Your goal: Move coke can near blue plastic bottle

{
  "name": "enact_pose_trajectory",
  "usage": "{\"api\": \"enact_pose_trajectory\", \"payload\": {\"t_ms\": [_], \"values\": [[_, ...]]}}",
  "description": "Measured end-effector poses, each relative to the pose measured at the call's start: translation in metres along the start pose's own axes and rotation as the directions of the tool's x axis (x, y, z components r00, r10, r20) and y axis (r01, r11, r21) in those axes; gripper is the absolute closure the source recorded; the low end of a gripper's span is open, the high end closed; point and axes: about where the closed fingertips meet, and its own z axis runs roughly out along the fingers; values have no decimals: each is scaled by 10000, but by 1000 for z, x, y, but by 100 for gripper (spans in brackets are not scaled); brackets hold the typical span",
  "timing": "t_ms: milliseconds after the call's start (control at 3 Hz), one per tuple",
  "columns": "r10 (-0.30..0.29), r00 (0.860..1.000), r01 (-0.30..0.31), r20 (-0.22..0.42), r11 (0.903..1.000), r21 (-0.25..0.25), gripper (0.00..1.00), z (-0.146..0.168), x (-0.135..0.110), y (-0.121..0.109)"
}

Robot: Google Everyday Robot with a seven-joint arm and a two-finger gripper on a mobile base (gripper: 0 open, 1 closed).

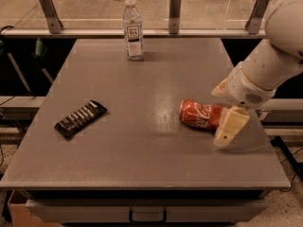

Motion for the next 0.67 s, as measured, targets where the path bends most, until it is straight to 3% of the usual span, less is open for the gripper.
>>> {"api": "enact_pose_trajectory", "payload": {"t_ms": [333,667], "values": [[126,9999,-126,37,9998,-133,41,5,-7,0],[439,9989,-440,158,9990,81,64,-7,-12,-8]]}}
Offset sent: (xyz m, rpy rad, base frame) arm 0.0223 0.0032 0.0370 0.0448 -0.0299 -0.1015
